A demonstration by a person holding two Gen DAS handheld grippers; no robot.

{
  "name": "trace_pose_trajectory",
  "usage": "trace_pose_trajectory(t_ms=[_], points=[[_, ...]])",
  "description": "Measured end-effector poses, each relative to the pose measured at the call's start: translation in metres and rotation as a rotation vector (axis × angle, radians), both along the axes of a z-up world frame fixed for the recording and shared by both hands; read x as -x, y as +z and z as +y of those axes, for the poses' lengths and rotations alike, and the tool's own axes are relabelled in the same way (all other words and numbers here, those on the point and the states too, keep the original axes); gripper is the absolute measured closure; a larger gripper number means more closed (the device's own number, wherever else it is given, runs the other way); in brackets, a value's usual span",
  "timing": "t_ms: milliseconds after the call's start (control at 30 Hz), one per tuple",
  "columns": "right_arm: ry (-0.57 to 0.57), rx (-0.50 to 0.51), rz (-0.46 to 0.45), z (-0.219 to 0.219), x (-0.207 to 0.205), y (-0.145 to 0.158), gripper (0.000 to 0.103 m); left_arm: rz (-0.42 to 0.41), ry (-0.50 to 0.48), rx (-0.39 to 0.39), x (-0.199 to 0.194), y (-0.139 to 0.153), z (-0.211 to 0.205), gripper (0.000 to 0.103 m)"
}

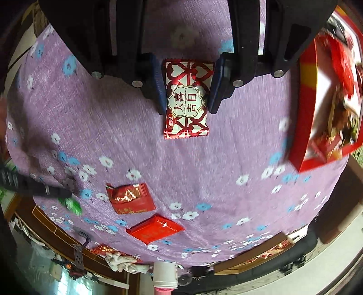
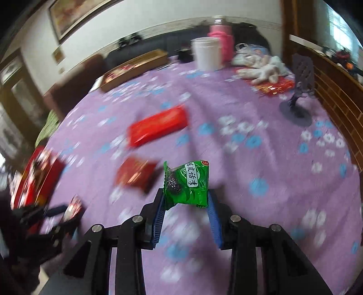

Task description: Organize snacks

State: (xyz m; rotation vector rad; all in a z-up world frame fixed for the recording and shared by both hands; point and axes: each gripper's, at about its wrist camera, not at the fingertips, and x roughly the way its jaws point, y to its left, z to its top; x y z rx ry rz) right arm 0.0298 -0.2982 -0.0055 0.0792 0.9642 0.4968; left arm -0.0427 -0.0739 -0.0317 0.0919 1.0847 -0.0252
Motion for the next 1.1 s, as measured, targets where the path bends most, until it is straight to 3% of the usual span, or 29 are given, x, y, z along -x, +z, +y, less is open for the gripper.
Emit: trace_pose_trajectory(t_ms=[133,367,500,667,833,967,1100], points=[[0.068,-0.006,0.015,0.026,0.034,-0.011,0.066,-0.014,0.019,0.011,0.014,0.0,0.001,0.068],[0.083,0.06,-0.02,0.051,0.049,-0.024,0.063,-0.031,0.041,0.03,0.029,-0.001,0.006,0.068],[0.095,0.079,-0.073,0.052,0.053,-0.023,0.052,-0.04,0.047,0.033,0.03,-0.001,0.008,0.063],[0.095,0.023,-0.118,0.038,0.055,-0.02,0.033,-0.049,0.075,0.038,0.028,-0.003,0.014,0.049],[0.091,-0.055,-0.111,0.023,0.048,-0.023,0.033,-0.069,0.067,0.044,0.033,-0.004,0.016,0.047],[0.095,-0.17,-0.081,0.01,0.043,-0.027,0.032,-0.085,0.078,0.045,0.037,-0.006,0.02,0.032],[0.07,-0.247,-0.04,-0.001,0.037,-0.033,0.03,-0.099,0.088,0.041,0.037,-0.006,0.02,0.031]])
